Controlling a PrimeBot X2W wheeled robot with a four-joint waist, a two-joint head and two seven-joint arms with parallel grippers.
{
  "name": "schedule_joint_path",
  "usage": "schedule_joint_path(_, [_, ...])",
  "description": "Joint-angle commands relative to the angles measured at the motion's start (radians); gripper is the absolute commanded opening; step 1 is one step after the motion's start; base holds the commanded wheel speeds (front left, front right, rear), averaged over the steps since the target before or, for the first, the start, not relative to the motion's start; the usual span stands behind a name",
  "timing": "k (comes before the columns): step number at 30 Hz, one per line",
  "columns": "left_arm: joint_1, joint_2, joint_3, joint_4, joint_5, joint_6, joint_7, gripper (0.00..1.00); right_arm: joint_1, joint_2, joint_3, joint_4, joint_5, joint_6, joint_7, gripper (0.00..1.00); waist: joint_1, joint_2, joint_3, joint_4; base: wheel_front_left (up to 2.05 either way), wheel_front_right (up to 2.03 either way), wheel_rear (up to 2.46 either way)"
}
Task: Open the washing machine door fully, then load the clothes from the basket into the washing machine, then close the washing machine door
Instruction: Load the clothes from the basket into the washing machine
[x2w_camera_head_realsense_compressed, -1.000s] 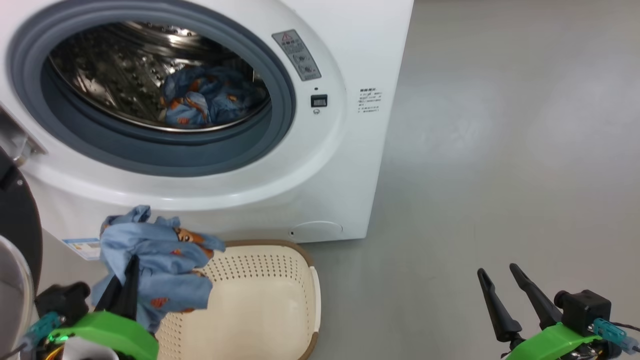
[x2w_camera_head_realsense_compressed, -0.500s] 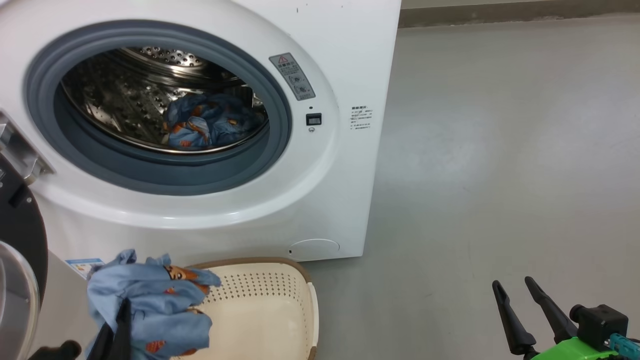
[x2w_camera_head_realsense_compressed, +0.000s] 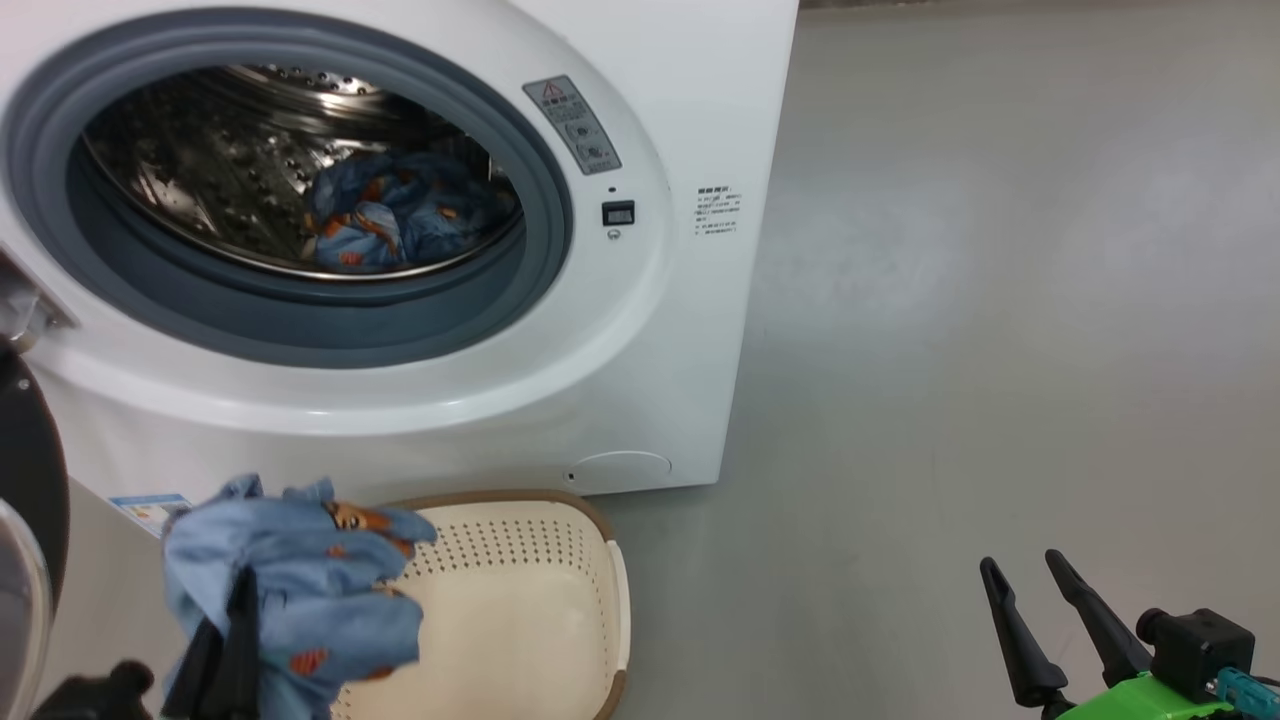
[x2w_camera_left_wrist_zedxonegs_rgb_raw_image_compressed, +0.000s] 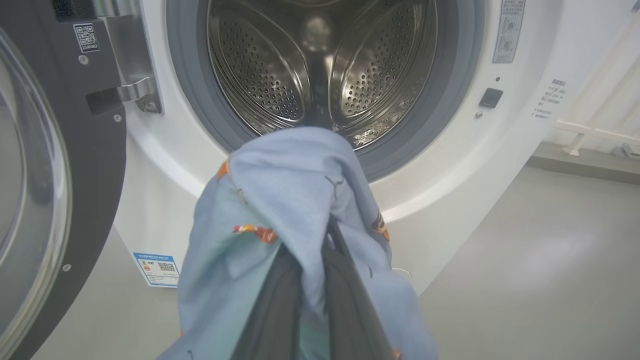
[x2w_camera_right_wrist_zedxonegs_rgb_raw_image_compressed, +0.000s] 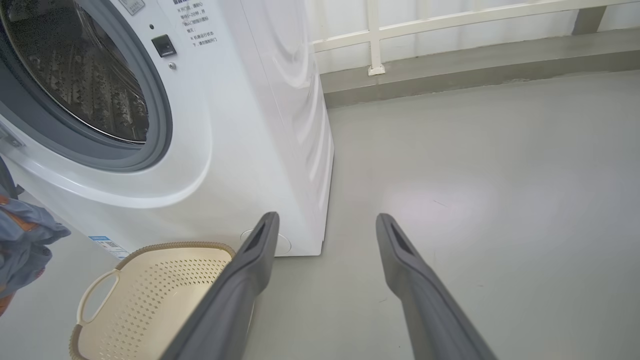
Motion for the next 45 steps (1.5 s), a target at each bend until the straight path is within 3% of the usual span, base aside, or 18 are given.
schedule_joint_path(1, [-0.066, 0.016, 0.034, -0.027, -0.007, -0.002, -0.014, 0.0, -0.028, -0.012, 0.016, -0.027, -0.01, 0.003, -0.012, 1.0, 0.0, -0.0001, 0.018, -0.003, 0.0, 0.0, 0.0])
schedule_joint_path(7, [-0.205, 0.03, 0.023, -0.005, -0.023, -0.002, -0.014, 0.0, -0.063, 0.003, 0.022, -0.036, -0.016, 0.003, -0.012, 1.0, 0.0, -0.0001, 0.083, -0.011, 0.0, 0.0, 0.0])
schedule_joint_path(14, [-0.496, 0.08, 0.034, 0.079, -0.026, -0.002, -0.014, 0.0, -0.152, 0.036, 0.044, -0.05, -0.03, 0.003, -0.012, 1.0, 0.0, -0.0001, 0.214, -0.045, 0.0, 0.0, 0.0])
schedule_joint_path(34, [-1.111, 0.244, -0.095, 0.599, -0.086, -0.002, -0.014, 0.0, -0.32, 0.127, 0.135, -0.055, -0.039, 0.003, -0.012, 1.0, 0.0, -0.0001, 0.445, -0.19, 0.0, 0.0, 0.0])
schedule_joint_path(41, [-1.265, 0.287, -0.068, 0.573, -0.036, -0.002, -0.014, 0.0, -0.339, 0.145, 0.145, -0.059, -0.035, 0.003, -0.012, 1.0, 0.0, -0.0001, 0.483, -0.227, 0.0, 0.0, 0.0])
schedule_joint_path(42, [-1.269, 0.285, -0.065, 0.576, -0.027, -0.002, -0.014, 0.27, -0.34, 0.147, 0.144, -0.059, -0.035, 0.003, -0.012, 1.0, 0.0, -0.0001, 0.484, -0.229, 0.0, 0.0, 0.0])
schedule_joint_path(43, [-1.268, 0.285, -0.068, 0.592, -0.015, -0.002, -0.014, 0.98, -0.339, 0.148, 0.144, -0.058, -0.035, 0.003, -0.012, 1.0, 0.0, -0.0001, 0.484, -0.232, 0.0, 0.0, 0.0])
schedule_joint_path(45, [-1.268, 0.286, -0.068, 0.63, 0.0, -0.002, -0.014, 1.0, -0.338, 0.151, 0.144, -0.056, -0.035, 0.003, -0.012, 1.0, 0.0, -0.0001, 0.483, -0.237, 0.0, 0.0, 0.0])
